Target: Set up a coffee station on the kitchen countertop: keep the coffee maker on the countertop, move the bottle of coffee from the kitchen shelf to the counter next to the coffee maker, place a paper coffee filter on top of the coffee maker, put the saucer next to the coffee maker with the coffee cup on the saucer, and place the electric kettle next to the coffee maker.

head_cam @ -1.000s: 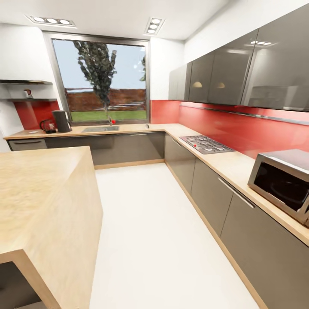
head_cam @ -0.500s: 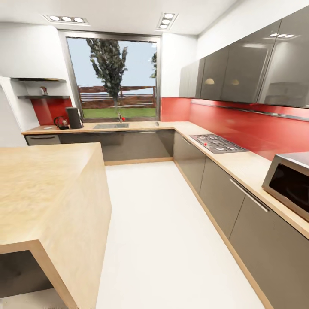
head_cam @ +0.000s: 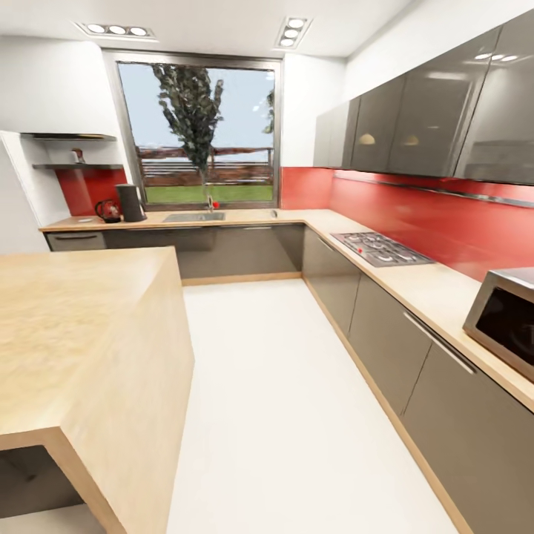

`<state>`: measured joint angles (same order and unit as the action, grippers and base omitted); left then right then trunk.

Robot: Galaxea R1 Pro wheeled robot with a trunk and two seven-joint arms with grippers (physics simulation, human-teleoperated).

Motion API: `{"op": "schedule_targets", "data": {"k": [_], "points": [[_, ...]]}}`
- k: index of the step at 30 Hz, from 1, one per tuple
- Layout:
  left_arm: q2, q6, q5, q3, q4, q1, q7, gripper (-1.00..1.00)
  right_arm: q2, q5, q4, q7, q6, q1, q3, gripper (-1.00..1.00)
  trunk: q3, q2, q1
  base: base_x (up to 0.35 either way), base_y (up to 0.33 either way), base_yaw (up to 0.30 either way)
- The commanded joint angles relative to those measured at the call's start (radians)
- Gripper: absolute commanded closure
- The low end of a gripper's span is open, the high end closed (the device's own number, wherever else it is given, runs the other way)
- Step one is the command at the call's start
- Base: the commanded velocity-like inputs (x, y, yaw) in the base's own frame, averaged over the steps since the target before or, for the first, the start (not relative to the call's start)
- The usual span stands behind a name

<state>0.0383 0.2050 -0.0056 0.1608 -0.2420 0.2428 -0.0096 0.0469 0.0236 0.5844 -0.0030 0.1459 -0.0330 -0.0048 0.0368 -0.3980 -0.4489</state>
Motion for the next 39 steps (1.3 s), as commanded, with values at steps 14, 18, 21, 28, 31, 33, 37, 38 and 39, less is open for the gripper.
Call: {"op": "schedule_targets", "data": {"k": [14, 18, 21, 28, 31, 33, 37, 38, 39], "points": [[0.0, 0.005, -0.001, 0.003, 0.001, 0.0, -0.001, -1.0, -0.005, 0.002, -0.003, -0.002, 0.002, -0.001, 0.001, -1.0, 0.002, -0.002, -0.001, 0.334, 0.0, 0.0], [0.0, 0.005, -0.001, 0.004, 0.001, 0.0, 0.0, -1.0, -0.006, 0.002, -0.003, -0.002, 0.001, -0.001, -0.001, -1.0, 0.002, -0.002, -0.001, 0.336, 0.0, 0.0], [0.002, 0.005, 0.0, 0.004, 0.001, 0.001, 0.0, -1.0, -0.006, 0.001, -0.003, -0.002, 0.002, -0.001, -0.002, -1.0, 0.002, -0.002, -0.001, 0.336, 0.0, 0.0], [0.005, 0.005, 0.001, 0.004, 0.001, 0.0, 0.002, -1.0, -0.006, -0.001, -0.015, -0.002, 0.002, -0.001, -0.002, -1.0, 0.002, -0.002, -0.001, 0.336, 0.0, 0.0], [0.006, 0.006, 0.001, 0.005, 0.001, 0.0, 0.003, -1.0, -0.004, -0.001, -0.029, -0.002, 0.002, -0.001, -0.003, -1.0, 0.002, -0.002, -0.001, 0.336, 0.0, 0.0], [0.006, 0.007, 0.001, 0.005, 0.001, 0.0, 0.003, -1.0, -0.002, 0.0, -0.033, -0.001, 0.002, -0.001, -0.003, -1.0, 0.002, -0.002, -0.001, 0.336, 0.0, 0.0], [0.006, 0.007, 0.001, 0.005, 0.002, 0.0, 0.003, -1.0, 0.0, 0.0, -0.035, -0.001, 0.003, -0.001, -0.003, -1.0, 0.002, -0.002, -0.001, 0.336, 0.0, 0.0], [0.007, 0.007, 0.001, 0.005, 0.002, 0.0, 0.003, -1.0, 0.0, 0.001, -0.035, -0.001, 0.003, -0.001, -0.003, -1.0, 0.002, -0.002, -0.001, 0.336, 0.0, 0.0], [0.006, 0.007, 0.001, 0.005, 0.002, 0.0, 0.003, -1.0, 0.001, 0.001, -0.035, -0.001, 0.003, -0.001, -0.003, -1.0, 0.002, -0.002, -0.001, 0.336, 0.0, 0.0]]}}
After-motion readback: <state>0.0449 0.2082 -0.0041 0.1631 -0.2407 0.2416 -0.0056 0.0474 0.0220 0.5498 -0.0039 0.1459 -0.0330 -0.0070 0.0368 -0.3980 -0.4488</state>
